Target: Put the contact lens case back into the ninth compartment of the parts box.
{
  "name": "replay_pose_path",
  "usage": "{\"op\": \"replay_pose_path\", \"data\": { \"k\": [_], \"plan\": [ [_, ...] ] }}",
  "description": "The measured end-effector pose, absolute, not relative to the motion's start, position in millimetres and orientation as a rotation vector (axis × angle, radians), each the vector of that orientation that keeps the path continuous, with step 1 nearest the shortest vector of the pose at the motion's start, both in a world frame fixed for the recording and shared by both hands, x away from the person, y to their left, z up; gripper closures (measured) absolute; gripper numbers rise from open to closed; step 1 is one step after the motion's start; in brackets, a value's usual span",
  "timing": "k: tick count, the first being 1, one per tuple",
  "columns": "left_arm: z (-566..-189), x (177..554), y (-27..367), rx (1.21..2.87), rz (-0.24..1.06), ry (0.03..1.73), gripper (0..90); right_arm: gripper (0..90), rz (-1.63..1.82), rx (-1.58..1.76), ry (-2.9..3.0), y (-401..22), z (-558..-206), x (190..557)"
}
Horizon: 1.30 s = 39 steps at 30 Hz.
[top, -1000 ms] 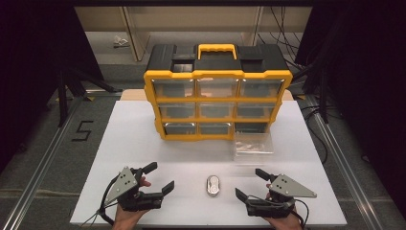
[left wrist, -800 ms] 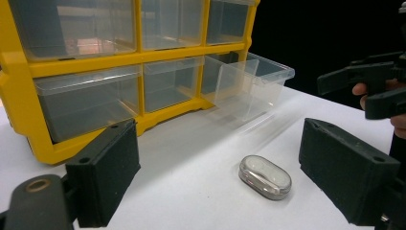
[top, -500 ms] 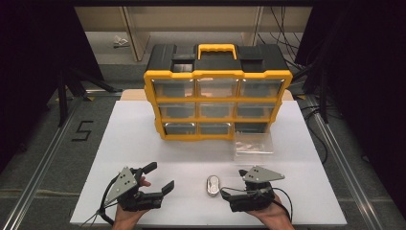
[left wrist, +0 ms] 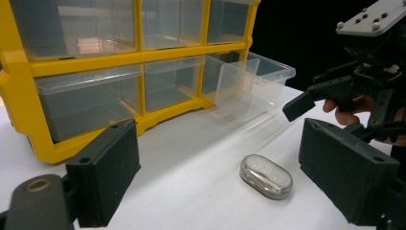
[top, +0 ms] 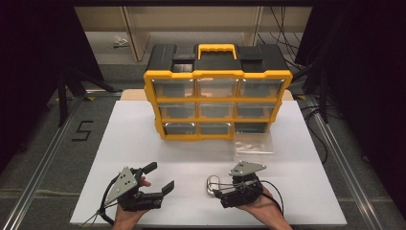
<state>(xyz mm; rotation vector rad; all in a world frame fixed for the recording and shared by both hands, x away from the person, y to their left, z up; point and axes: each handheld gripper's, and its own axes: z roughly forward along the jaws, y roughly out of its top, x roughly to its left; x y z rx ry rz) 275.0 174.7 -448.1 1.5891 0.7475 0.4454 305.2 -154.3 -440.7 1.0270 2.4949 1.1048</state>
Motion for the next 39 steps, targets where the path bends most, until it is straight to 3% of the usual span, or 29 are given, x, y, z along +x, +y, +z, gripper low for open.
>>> {"op": "replay_pose_path", "data": {
  "k": [39],
  "plan": [
    [-448.6,275.0,173.4,1.597,0.444,0.74,13.7,19.2,0.881,1.059,2.638,-115.7,-465.4,330.1]
  ]
}}
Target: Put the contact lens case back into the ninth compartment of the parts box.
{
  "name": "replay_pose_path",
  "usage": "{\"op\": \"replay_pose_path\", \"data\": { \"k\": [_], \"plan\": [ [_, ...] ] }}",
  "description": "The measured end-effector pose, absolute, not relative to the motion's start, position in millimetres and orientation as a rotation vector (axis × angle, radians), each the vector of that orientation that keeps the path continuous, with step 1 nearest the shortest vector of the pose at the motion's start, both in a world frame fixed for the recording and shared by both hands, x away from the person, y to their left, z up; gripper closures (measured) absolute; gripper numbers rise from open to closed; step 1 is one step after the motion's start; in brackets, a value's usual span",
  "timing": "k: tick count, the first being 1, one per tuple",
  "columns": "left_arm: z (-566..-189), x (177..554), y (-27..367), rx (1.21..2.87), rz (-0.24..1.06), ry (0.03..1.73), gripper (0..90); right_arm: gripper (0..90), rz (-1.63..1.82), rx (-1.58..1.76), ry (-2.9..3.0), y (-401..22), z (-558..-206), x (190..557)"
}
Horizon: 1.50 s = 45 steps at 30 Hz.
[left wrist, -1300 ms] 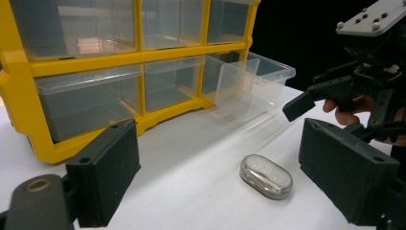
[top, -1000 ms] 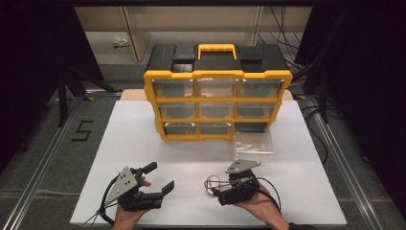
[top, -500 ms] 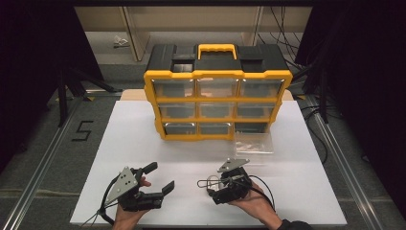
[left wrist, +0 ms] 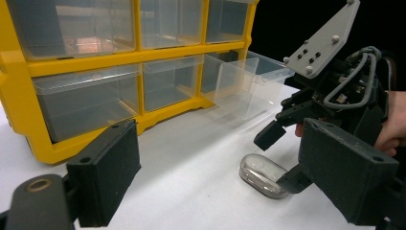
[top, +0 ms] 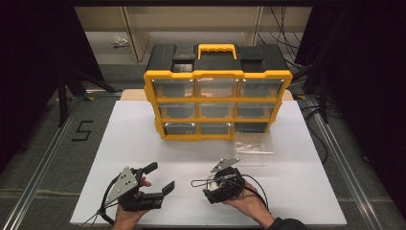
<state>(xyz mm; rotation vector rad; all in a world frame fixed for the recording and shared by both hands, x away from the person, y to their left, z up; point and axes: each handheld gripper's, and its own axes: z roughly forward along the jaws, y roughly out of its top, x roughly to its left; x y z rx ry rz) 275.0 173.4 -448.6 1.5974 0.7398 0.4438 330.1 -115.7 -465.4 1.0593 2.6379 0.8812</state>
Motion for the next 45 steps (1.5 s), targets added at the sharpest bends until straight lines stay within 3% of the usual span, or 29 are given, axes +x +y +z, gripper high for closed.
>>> {"op": "replay_pose_path", "data": {
  "k": [22,29,45],
  "plan": [
    [-449.3,275.9,174.9,1.585,0.438,0.752,13.9,28.2,0.831,1.038,2.661,-101.6,-476.9,331.7],
    [-449.4,275.7,174.6,1.586,0.437,0.749,13.9,36.2,0.815,1.024,2.652,-98.7,-478.2,330.2],
    [-449.7,275.4,174.0,1.592,0.437,0.743,14.0,38.7,0.81,1.002,2.65,-100.0,-478.8,325.4]
  ]
}}
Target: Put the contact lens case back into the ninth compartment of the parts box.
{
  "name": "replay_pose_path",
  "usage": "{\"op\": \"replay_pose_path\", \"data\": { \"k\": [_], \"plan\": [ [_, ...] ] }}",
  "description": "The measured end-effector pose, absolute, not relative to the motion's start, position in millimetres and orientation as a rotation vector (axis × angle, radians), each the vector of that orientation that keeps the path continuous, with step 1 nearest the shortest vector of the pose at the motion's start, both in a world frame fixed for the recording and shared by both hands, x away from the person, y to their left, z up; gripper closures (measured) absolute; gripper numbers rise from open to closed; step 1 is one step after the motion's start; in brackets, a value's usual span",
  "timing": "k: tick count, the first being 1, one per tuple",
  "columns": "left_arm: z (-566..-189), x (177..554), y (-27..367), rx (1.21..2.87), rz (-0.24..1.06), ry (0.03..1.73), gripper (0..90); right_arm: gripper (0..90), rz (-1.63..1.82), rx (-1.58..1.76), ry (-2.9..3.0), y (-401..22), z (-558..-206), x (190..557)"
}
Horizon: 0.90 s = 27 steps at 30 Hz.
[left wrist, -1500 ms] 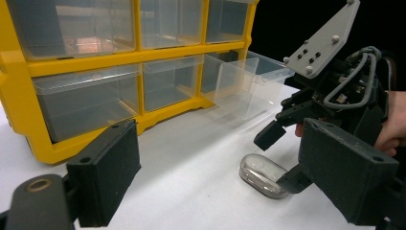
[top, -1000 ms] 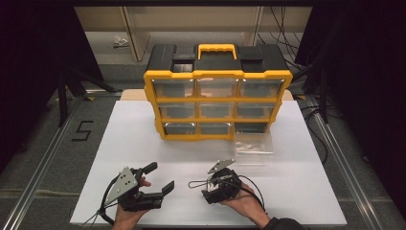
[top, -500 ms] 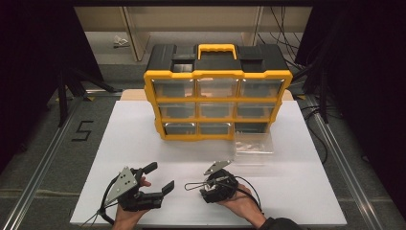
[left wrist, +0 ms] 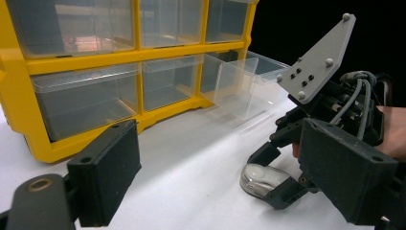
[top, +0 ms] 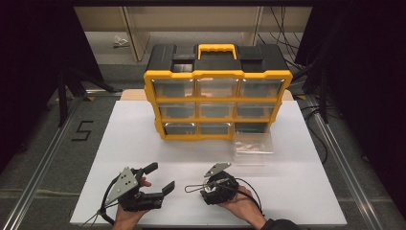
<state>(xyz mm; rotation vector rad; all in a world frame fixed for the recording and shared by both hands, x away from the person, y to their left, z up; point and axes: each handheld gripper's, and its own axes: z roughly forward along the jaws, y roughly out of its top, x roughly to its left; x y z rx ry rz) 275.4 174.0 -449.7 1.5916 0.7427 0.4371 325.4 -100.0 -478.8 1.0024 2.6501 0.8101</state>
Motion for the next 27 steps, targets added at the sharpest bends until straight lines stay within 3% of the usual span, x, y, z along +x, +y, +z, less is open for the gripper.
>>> {"op": "replay_pose_path", "data": {
  "k": [8,9,27],
  "plan": [
    [-449.3,275.1,173.4,1.594,0.436,0.739,14.1,40.5,0.81,0.998,2.65,-100.5,-478.7,323.3],
    [-449.3,275.0,173.3,1.594,0.437,0.739,14.2,49.4,0.806,0.99,2.65,-101.0,-478.6,323.0],
    [-449.3,274.8,172.8,1.595,0.438,0.735,14.4,49.6,0.875,0.967,2.61,-106.4,-466.0,323.3]
  ]
}}
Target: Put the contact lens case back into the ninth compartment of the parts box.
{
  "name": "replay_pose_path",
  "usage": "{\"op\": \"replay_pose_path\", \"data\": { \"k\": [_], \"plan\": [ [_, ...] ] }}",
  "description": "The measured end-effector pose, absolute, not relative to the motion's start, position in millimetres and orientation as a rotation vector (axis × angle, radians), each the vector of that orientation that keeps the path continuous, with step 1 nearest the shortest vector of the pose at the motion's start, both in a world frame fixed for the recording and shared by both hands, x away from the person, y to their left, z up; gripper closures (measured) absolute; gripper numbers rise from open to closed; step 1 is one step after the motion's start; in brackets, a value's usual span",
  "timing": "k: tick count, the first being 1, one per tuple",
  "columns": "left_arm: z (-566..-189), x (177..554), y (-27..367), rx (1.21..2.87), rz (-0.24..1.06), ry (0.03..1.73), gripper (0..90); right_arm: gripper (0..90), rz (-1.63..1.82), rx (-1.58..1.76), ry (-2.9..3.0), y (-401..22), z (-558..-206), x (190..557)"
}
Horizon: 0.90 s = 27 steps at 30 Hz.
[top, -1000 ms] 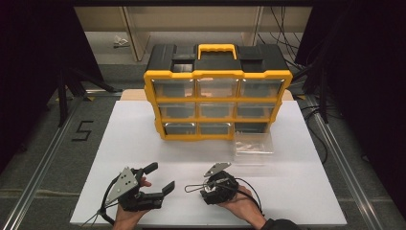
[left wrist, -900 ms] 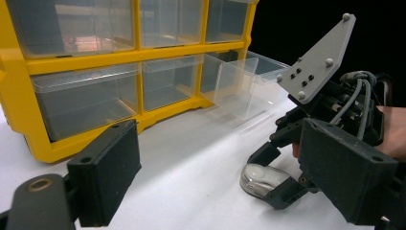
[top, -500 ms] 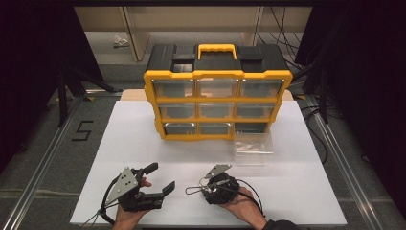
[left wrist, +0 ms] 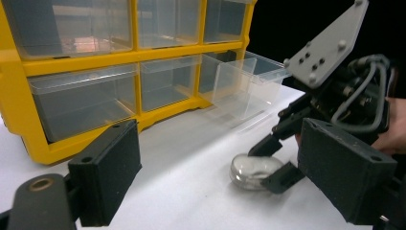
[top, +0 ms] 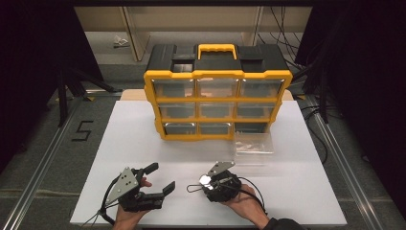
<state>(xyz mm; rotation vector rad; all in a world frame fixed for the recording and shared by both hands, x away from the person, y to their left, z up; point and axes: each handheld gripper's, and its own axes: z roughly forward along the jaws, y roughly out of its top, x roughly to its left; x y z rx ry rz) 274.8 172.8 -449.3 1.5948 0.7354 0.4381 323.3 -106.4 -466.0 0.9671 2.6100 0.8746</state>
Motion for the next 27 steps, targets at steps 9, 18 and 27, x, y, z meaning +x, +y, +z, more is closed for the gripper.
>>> {"op": "replay_pose_path", "data": {
  "k": [9,18,27],
  "plan": [
    [-448.9,274.6,173.1,1.585,0.435,0.736,14.4,49.6,1.017,0.967,2.524,-122.8,-441.4,329.1],
    [-448.6,274.1,173.6,1.579,0.437,0.739,14.5,49.6,1.109,0.982,2.46,-138.4,-422.5,334.2],
    [-448.8,274.6,174.7,1.559,0.424,0.746,14.6,49.6,1.144,0.997,2.421,-147.2,-414.5,337.0]
  ]
}}
